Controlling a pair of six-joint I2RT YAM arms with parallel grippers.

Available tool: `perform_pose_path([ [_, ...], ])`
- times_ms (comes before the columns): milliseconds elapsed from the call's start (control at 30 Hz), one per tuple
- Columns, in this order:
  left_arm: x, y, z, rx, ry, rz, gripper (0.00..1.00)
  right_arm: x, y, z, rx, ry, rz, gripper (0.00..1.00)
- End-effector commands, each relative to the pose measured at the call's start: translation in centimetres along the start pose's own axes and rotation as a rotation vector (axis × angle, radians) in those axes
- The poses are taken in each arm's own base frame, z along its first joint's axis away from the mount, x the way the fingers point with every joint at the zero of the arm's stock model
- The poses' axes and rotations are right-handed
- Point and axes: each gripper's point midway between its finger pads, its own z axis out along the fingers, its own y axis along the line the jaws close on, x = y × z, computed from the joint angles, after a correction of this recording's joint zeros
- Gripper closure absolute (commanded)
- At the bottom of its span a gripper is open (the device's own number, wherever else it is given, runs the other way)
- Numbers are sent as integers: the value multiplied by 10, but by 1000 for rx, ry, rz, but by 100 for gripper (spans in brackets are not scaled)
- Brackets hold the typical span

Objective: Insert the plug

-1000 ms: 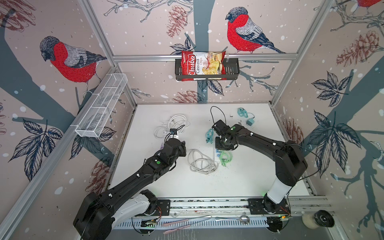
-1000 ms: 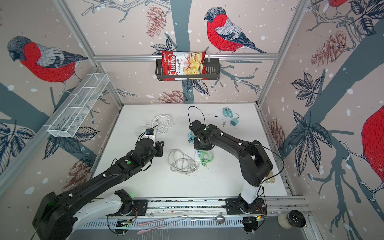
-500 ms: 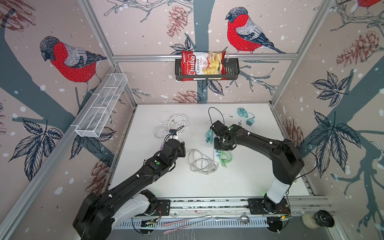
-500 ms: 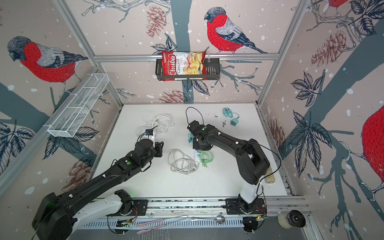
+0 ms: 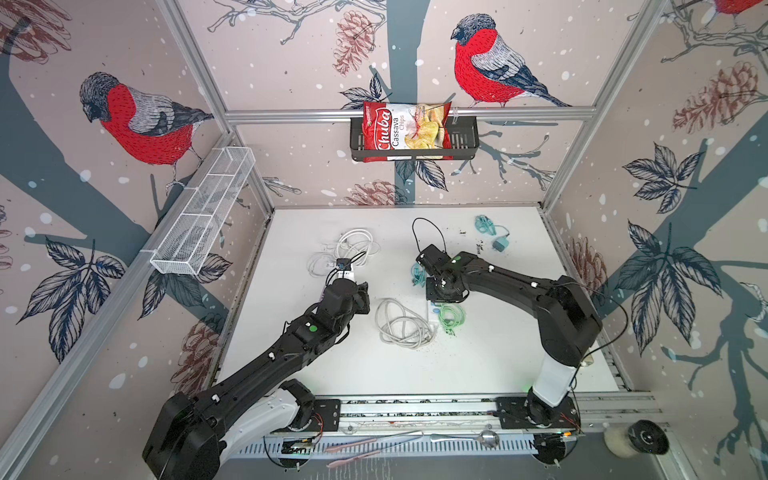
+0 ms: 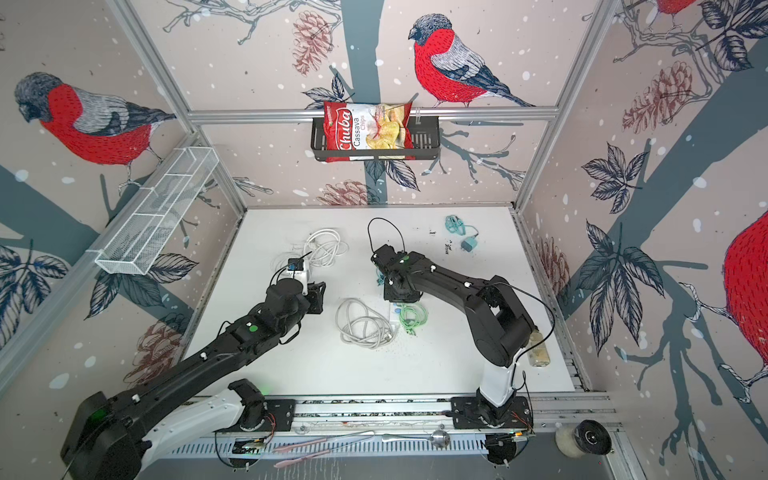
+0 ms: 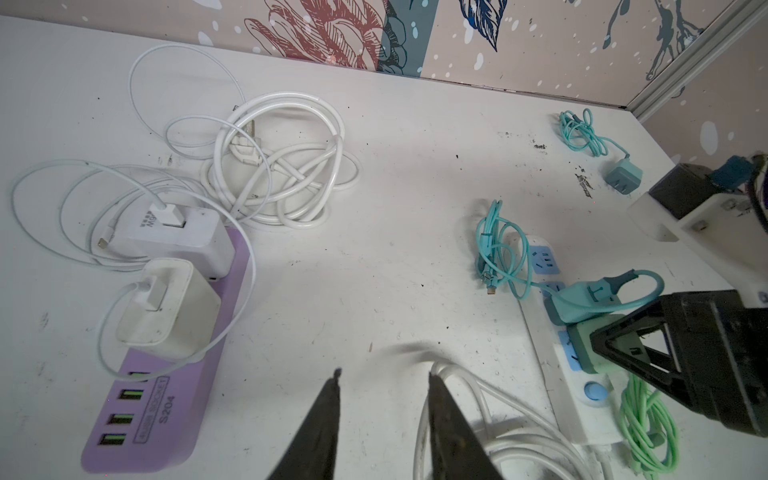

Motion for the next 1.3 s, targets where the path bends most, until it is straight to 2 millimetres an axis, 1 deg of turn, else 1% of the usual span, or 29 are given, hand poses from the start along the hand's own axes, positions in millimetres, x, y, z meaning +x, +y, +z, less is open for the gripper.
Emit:
perform_pose_path([
  [0,-11,1,-2,-8,-45,-2,63,17,2,15,-17,82,10,100],
  [67,-11,2,-3,-11,-47,-8,60,14,3,15,-20,78,13,99],
  [167,-11,4,-4,-14,-51,-14,58,7,7,11,-31,70,6,90],
  [333,-9,8,-5,-33,-56,-35,52,-12,17,-7,-60,23,-7,75],
  [433,-6,12,-3,-54,-53,-45,52,-22,21,-15,-72,4,-13,68],
  [533,-1,16,1,-73,-34,-44,51,-27,24,-21,-79,-10,-18,61],
  [600,1,15,2,-71,-30,-45,50,-28,24,-23,-77,-15,-20,61],
  [733,-1,12,1,-53,-35,-52,50,-23,21,-19,-72,-1,-26,51],
  [833,-2,8,0,-30,-41,-57,44,-18,17,-17,-63,-1,-21,47],
  [967,0,7,3,-24,-28,-59,38,-12,7,-22,-56,-6,-7,40],
  [1067,4,-2,6,20,-2,-42,35,-10,6,-32,-86,-30,2,38],
  [1133,8,-10,8,60,14,-38,39,-12,8,-42,-117,-54,6,36],
  [1267,15,-22,14,109,71,-56,37,-23,3,-67,-143,-124,19,35],
])
